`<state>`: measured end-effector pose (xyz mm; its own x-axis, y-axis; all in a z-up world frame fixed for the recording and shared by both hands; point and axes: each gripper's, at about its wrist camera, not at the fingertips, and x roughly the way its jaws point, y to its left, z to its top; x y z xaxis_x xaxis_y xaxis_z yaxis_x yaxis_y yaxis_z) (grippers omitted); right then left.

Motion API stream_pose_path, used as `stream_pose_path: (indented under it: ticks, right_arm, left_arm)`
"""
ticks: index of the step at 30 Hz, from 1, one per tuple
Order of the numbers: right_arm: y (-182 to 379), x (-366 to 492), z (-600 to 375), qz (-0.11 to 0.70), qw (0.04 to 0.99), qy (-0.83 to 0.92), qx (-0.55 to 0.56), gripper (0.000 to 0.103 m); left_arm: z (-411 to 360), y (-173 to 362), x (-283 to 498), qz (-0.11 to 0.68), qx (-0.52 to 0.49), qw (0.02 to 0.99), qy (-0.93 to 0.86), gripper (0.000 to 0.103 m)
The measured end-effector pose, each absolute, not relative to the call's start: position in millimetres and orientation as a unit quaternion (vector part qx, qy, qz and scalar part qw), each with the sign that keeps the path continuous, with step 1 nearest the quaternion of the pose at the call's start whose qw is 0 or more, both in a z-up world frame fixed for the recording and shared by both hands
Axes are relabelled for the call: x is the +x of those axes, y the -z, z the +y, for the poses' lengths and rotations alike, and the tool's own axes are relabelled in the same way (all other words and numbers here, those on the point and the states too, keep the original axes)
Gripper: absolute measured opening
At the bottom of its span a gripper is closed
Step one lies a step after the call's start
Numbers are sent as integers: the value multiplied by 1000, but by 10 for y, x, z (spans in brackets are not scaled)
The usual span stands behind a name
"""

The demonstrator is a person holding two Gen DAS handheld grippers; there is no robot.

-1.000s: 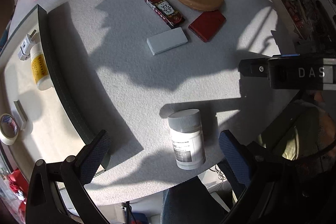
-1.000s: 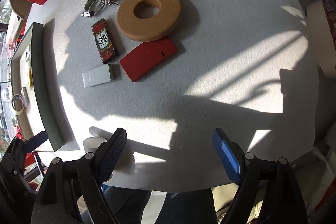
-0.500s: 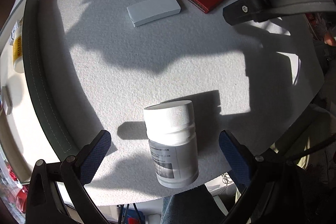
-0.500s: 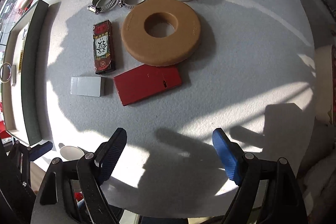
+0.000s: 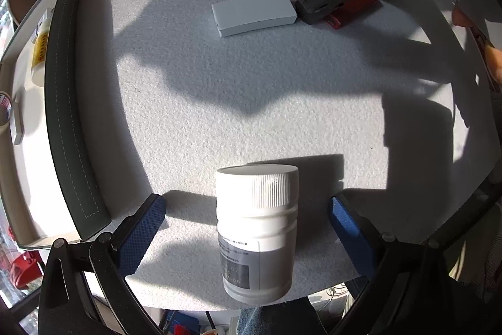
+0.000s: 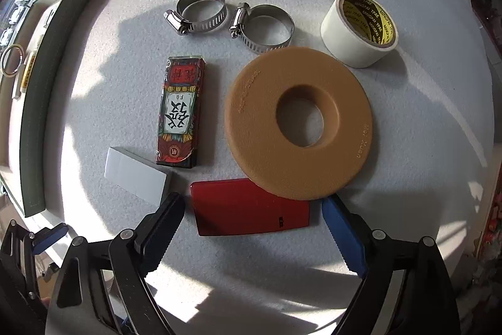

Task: Organize rigid objects
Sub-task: 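Grasp the grey-capped white bottle with the left tool while the right tool grasps the red card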

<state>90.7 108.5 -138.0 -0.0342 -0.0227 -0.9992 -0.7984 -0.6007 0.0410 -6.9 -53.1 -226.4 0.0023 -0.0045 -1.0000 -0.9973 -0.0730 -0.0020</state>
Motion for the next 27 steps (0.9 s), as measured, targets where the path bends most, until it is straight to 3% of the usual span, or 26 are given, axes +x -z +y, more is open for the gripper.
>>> stream_pose_path:
  ticks: [8,11,13,15,17,18,27]
  right_arm:
    - [1368,1002,1001,329,301,-639,-627,89]
    - [1348,1013,957,327,300,-640,-628,80]
    - [1323,1033,928,327,299,-639,-628,72]
    - [1304,1041,909,328,294,-636,-633,71]
    - [1291,1047,885,330,294,-633,-635,71]
    - [1309,1055,883,333,295,-631,-636,71]
    - [1221,1395,715,402,315,-605,-611,71]
  left_arm:
    - [-519,2256,-162,488,-531,469,-510,103]
    - [-333,2269,-75,492,-535,466,-504,100]
    - [-335,2234,-48,498,-530,471,-499,90]
    - [-336,2179,-25,503,-523,479,-494,77]
    - [-340,2131,-27,508,-517,485,-489,51]
    - [-334,2106,-38,508,-517,487,-487,43]
    - [-324,1978,-379,462,-572,493,-466,43]
